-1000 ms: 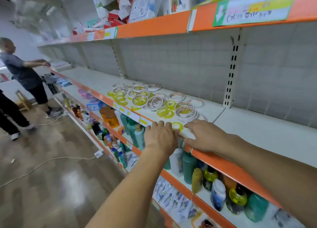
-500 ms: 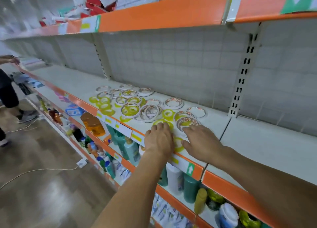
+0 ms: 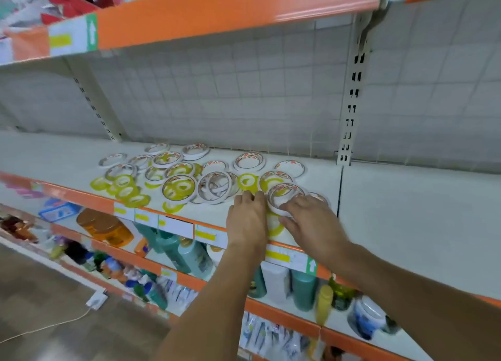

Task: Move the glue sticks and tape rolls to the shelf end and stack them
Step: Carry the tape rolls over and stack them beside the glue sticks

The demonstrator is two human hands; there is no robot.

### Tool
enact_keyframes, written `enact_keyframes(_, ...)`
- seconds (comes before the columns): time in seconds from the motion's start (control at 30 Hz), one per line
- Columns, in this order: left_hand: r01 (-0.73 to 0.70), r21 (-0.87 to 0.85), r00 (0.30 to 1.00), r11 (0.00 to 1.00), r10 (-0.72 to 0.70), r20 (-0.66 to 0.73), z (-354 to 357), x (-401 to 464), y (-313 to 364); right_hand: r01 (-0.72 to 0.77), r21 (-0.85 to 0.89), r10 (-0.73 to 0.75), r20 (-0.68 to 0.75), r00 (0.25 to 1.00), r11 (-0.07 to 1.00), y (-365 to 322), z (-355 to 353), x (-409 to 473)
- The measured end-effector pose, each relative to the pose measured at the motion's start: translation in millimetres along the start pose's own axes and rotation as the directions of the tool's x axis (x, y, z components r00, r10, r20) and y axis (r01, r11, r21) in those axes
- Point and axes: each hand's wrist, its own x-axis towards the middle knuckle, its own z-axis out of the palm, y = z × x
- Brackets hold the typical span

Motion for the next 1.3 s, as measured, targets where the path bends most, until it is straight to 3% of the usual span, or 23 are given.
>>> enact_keyframes(0.37,0.025,-0.162,0.999,0.986,-0.03,-0.027,0.2,13.3,-22.3,-0.005,-0.044,0.002,-0.048,0.999,0.999,-0.9,-3.8,-4.9)
enact_keyframes(0.67,-0.003,-0.137,1.0,0.991,0.004,0.011,-7.5,16.9,-31.5,-0.022,-0.052,0.015,-0.131,0.991,0.998,-8.3,-14.2,-1.2)
enact_keyframes(0.9,-0.073,-0.102,0.997,0.992,0.069,-0.04,-16.1,15.4,-27.1,-0.002,-0.076,-0.006,-0.104,0.995,0.997,-12.3,-29.5,3.6)
enact_keyframes(1.07,-0.15,-0.053,0.987,0.987,0.147,-0.063,-22.7,9.9,-16.1,-0.065,-0.126,0.06,-0.039,0.997,0.99,-2.9,-40.9,-9.0)
enact_keyframes(1.3,-0.269,-0.041,0.963,0.962,0.267,-0.046,-23.6,2.2,16.7,-0.164,-0.181,0.156,-0.053,0.986,0.97,14.8,-65.3,-35.3)
